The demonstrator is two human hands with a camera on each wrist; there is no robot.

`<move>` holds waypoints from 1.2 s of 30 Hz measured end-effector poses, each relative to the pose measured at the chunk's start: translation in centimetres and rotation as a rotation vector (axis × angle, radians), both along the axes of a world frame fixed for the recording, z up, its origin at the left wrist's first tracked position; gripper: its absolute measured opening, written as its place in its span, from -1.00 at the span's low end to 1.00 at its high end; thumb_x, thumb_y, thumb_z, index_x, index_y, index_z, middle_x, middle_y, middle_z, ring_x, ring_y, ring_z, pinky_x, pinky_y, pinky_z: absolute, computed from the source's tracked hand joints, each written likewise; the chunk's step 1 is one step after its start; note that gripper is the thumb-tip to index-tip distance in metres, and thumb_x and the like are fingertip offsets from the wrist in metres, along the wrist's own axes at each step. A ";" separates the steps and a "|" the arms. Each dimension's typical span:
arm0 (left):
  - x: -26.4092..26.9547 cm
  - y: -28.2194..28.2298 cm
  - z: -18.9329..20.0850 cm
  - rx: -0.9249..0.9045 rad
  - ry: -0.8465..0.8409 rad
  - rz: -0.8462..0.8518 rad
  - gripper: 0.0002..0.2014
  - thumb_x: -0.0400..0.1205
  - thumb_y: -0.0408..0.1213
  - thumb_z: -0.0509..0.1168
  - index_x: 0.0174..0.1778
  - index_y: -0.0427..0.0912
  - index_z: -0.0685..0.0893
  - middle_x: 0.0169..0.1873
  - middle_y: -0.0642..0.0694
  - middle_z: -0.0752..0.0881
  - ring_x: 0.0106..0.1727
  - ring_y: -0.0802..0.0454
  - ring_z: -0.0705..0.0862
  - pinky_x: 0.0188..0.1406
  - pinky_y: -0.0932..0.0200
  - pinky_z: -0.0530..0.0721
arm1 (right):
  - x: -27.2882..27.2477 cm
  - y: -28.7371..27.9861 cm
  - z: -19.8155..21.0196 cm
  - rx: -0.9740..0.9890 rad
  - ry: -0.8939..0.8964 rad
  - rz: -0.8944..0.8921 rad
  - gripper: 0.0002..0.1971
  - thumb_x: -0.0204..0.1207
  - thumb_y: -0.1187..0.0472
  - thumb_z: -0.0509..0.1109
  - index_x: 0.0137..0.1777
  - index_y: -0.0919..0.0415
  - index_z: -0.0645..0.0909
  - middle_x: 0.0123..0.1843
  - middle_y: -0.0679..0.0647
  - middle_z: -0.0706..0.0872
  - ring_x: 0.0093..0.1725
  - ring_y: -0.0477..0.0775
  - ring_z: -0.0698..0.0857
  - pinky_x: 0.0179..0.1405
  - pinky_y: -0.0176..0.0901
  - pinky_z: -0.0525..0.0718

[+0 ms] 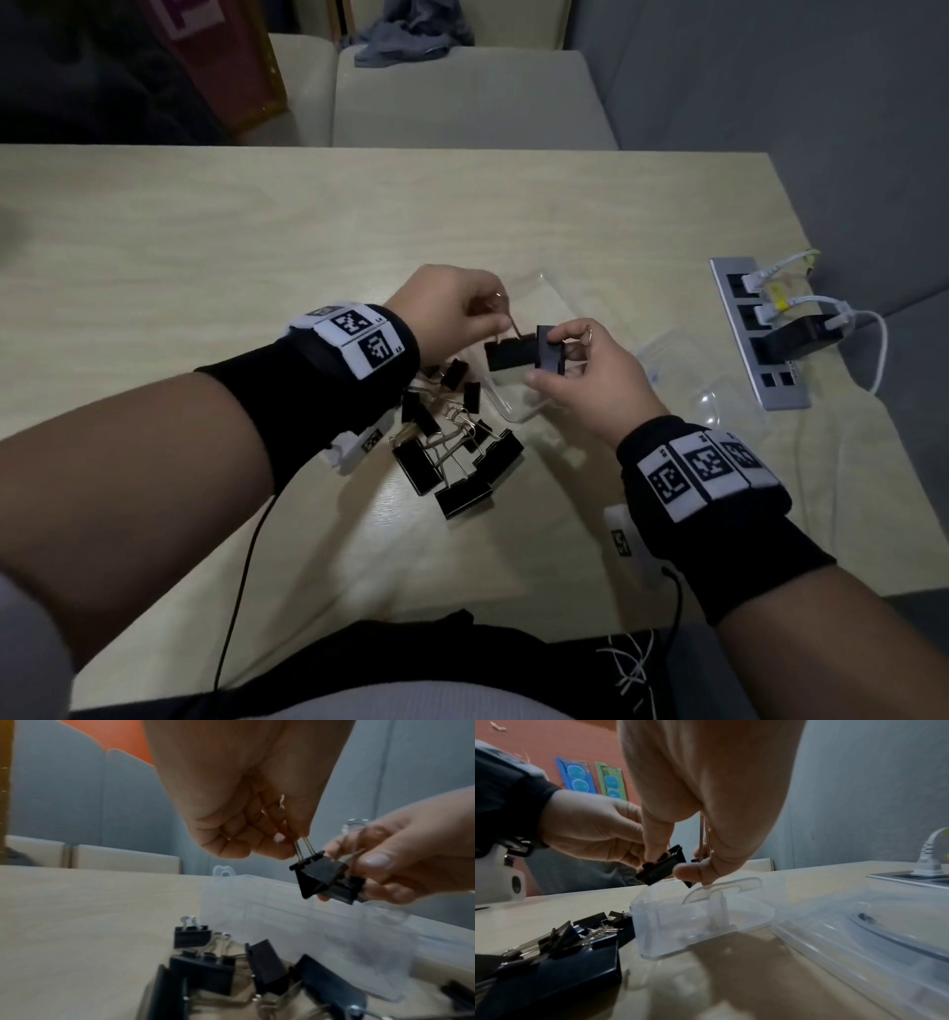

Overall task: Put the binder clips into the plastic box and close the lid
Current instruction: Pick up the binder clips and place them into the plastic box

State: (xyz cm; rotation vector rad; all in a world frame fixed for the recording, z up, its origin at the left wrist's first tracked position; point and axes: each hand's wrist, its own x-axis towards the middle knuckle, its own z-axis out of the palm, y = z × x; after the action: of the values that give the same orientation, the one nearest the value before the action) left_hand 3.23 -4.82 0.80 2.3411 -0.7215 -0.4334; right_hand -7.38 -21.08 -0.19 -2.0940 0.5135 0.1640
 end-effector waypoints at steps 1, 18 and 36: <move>0.5 0.1 -0.2 0.023 0.010 0.047 -0.90 0.55 -0.21 0.43 -0.05 -0.07 0.77 -0.21 -0.01 0.82 -0.28 0.16 0.71 -0.17 0.27 0.63 | 0.0 -0.1 0.1 -0.013 0.003 -0.006 -0.75 0.51 0.23 0.51 0.09 0.01 0.54 -0.15 -0.20 0.60 -0.19 -0.18 0.64 -0.29 -0.50 0.59; 1.7 -0.3 -1.9 0.480 -0.235 -0.005 -0.71 0.57 -0.11 0.33 0.21 0.01 0.69 0.28 -0.07 0.57 0.33 -0.17 0.48 0.23 -0.11 0.47 | 3.2 2.5 0.9 -0.693 0.257 0.439 -0.67 0.64 -0.04 0.26 0.25 0.17 0.55 0.03 0.16 0.73 0.06 0.23 0.72 -0.09 -0.03 0.67; 1.7 -0.2 -2.3 0.499 -0.128 0.024 -0.74 0.64 -0.15 0.22 0.18 0.11 0.72 0.32 -0.08 0.49 0.35 -0.19 0.43 0.19 -0.09 0.47 | 1.8 0.4 0.3 -0.420 -0.019 0.345 -0.79 0.52 0.39 0.35 -0.07 0.09 0.74 -0.03 0.02 0.63 -0.08 0.06 0.62 -0.05 -0.19 0.56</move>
State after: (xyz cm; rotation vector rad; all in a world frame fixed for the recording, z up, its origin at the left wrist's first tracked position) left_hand 4.92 -4.99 -1.52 2.8635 -0.7032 -0.5008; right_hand -5.53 -20.70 0.07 -2.5840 0.1770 0.2515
